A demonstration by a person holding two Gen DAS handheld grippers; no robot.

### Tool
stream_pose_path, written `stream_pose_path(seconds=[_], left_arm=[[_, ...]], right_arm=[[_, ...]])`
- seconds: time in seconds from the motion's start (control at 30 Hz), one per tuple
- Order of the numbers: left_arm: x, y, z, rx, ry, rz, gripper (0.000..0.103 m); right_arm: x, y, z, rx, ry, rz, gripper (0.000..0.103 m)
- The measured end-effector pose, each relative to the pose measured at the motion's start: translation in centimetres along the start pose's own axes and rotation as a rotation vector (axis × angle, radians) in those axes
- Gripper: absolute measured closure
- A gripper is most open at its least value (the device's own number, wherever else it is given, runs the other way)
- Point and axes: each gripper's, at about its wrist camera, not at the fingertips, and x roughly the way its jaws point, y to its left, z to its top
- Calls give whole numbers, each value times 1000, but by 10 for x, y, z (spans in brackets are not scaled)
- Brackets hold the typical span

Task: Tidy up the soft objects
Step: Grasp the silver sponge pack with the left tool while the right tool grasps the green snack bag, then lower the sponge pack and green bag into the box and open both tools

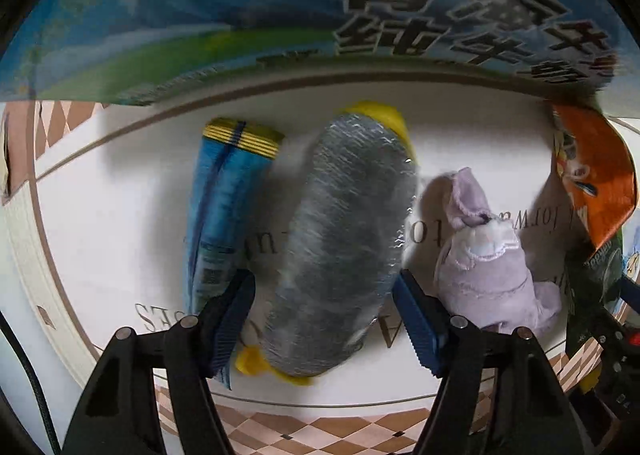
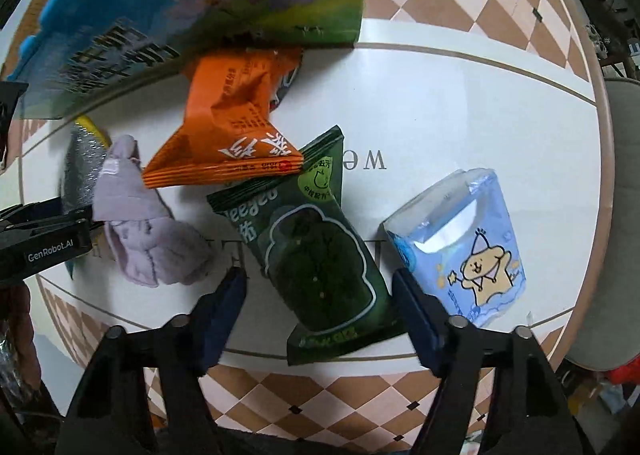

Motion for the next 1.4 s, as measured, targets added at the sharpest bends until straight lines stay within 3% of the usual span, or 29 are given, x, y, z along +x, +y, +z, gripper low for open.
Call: stream_pose_path(seconds=[0.03, 0.1, 0.17, 0.3, 0.6, 0.83, 1.03, 1.23, 1.4], left_arm=[[0, 0, 1, -2, 2, -14, 41], [-1, -1, -2, -9, 7, -42, 59], [-4, -4, -6, -7, -4, -15, 60], [-18, -12, -22, -21, -40, -2, 62], [-72, -33, -109, -42, -147, -71, 62], [-144, -59, -140, -25, -272, -86, 62], [-201, -40, -118, -16, -374, -101, 62], [-247, -20, -96, -16, -482, -135, 62], [-274, -7, -51, -23, -560, -60, 62]], right_arm=[[3, 0, 1, 1, 8, -6, 33], [6, -2, 2, 5, 15, -10, 38], [9, -3, 1, 8, 23, -13, 50], [6, -6, -5, 12, 20, -10, 62], [-40, -13, -56, 46, -21, 97, 65], [-96, -1, -85, 5, -107, 133, 66], [-134, 28, -84, -7, -167, 170, 66], [-197, 32, -73, -25, -279, 232, 66], [-243, 45, -38, -42, -388, 249, 66]])
